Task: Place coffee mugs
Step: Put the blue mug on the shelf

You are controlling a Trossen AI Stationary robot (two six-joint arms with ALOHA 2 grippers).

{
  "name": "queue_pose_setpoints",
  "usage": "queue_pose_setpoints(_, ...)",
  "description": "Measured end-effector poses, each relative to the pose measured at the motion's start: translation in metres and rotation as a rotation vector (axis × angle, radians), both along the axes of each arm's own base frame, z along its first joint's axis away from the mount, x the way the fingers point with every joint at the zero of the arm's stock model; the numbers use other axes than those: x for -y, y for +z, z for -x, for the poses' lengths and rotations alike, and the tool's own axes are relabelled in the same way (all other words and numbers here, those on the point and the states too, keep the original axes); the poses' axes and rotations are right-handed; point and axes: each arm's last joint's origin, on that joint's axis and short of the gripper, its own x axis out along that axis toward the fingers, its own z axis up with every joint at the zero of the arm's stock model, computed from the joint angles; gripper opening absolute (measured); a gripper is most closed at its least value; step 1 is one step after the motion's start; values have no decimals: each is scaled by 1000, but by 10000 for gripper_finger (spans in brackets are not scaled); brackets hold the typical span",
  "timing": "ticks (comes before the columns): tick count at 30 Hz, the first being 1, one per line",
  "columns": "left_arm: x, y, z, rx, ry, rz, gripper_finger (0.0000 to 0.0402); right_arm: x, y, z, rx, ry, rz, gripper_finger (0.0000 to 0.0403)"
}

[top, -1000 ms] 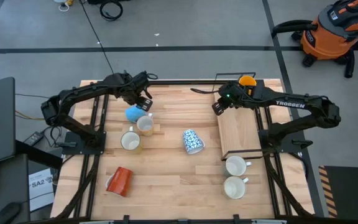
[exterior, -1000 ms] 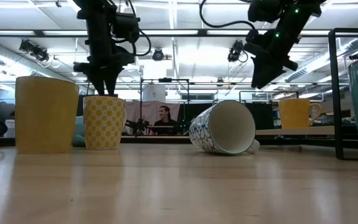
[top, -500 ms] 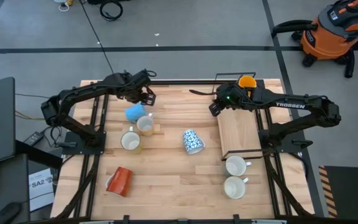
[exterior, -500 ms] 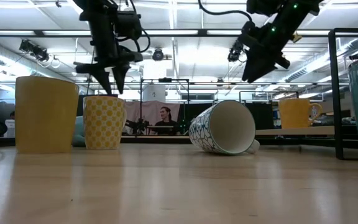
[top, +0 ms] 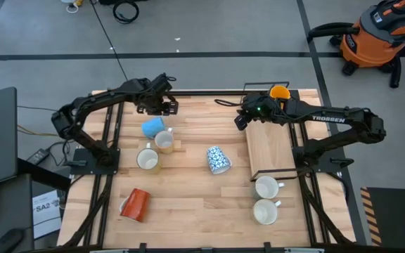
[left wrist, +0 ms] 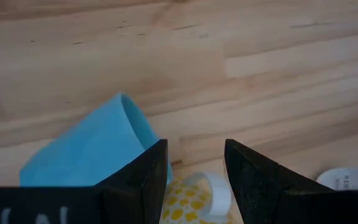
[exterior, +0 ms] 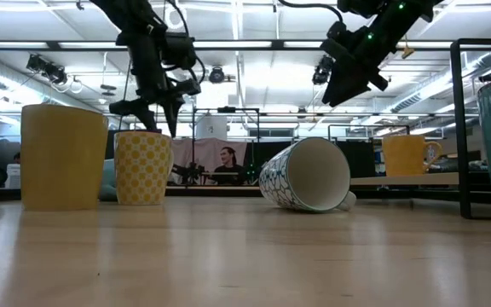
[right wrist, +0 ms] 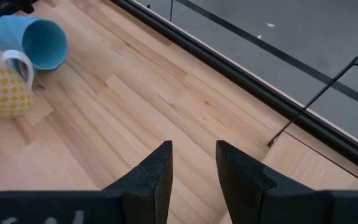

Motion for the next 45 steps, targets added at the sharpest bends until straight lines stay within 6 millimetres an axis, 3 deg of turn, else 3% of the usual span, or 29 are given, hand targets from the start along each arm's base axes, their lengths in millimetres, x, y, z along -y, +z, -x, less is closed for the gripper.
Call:
queue_pose_setpoints(9,-4,-3,14,-116,46,3,167,0,0,0,0,0,0,128)
queue_pose_setpoints(27,0,-3,9,-150,94,-64,167,0,0,0,0,0,1,128)
queue_pose_setpoints(45,-3,-40,-7,-285,65,6,167,-1,0,0,-10,16,11,128)
